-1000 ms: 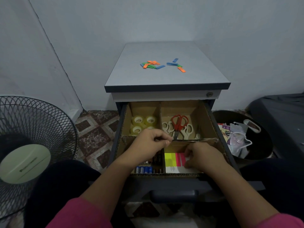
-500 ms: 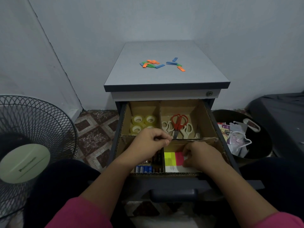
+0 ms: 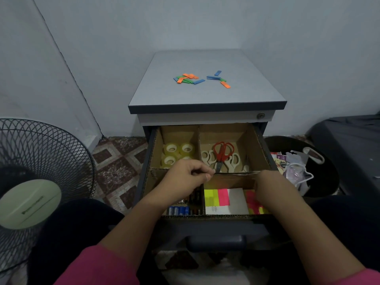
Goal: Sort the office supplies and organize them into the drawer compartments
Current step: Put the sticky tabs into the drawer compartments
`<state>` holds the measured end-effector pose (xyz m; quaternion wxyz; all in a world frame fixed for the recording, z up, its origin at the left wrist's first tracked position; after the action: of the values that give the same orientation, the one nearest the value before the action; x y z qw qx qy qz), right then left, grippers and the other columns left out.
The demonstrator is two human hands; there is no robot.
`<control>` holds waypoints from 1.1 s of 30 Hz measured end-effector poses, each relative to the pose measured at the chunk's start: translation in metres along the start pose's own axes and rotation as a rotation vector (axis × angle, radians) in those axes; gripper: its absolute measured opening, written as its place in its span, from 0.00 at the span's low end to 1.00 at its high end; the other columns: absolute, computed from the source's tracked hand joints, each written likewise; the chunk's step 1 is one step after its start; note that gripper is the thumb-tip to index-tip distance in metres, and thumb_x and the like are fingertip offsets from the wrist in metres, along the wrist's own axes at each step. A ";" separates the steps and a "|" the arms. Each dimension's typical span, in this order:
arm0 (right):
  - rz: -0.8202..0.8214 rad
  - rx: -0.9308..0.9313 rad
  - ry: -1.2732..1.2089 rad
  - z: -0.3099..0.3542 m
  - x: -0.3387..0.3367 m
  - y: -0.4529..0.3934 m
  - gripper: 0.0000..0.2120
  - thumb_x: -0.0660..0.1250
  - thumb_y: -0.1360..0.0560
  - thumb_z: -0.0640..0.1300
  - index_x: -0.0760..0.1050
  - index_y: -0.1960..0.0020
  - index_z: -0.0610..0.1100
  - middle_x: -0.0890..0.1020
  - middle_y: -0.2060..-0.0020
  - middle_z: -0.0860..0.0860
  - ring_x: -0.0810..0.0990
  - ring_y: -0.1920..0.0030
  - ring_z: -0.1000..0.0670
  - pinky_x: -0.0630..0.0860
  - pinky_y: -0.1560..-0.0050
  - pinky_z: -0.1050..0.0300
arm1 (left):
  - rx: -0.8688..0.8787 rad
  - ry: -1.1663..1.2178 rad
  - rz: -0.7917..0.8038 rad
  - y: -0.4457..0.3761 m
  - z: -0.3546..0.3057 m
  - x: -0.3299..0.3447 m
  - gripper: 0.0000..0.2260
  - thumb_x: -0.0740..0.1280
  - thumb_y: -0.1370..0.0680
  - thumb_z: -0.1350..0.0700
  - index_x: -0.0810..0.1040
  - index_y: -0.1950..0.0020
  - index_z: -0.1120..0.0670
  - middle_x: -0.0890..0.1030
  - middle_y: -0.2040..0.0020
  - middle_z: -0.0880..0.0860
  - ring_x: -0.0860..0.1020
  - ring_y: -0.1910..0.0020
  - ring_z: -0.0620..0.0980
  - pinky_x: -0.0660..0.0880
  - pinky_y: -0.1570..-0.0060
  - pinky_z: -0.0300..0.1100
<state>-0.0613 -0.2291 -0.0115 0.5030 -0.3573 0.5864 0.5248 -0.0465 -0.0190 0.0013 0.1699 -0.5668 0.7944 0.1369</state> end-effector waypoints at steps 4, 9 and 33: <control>0.058 -0.015 -0.032 0.009 0.012 -0.001 0.06 0.62 0.24 0.39 0.77 0.50 0.42 0.78 0.56 0.47 0.80 0.53 0.47 0.78 0.52 0.54 | -0.001 0.028 -0.002 0.001 0.001 0.000 0.07 0.69 0.24 0.62 0.83 0.53 0.50 0.82 0.56 0.41 0.78 0.58 0.31 0.73 0.56 0.27; 0.035 -0.029 -0.018 0.008 0.013 0.001 0.07 0.60 0.22 0.40 0.76 0.49 0.42 0.78 0.57 0.48 0.80 0.51 0.47 0.77 0.51 0.55 | -0.002 0.007 0.002 0.000 0.000 -0.001 0.07 0.69 0.24 0.61 0.83 0.52 0.49 0.82 0.55 0.42 0.78 0.56 0.33 0.74 0.54 0.28; 0.178 -0.158 -0.069 0.015 0.005 0.004 0.19 0.72 0.30 0.42 0.77 0.43 0.58 0.76 0.41 0.52 0.77 0.44 0.49 0.77 0.44 0.52 | -0.011 -0.020 0.004 0.001 -0.001 -0.002 0.06 0.69 0.24 0.60 0.83 0.52 0.50 0.82 0.55 0.41 0.77 0.57 0.30 0.71 0.58 0.22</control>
<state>-0.0628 -0.2128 -0.0143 0.4448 -0.3241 0.5549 0.6239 -0.0473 -0.0175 0.0031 0.1744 -0.5649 0.7929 0.1474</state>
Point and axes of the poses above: each hand's wrist, its own y-axis away from the middle knuckle, its own x-axis out of the palm, z = x × y, the point moved 2 cm from there along -y, towards the middle knuckle
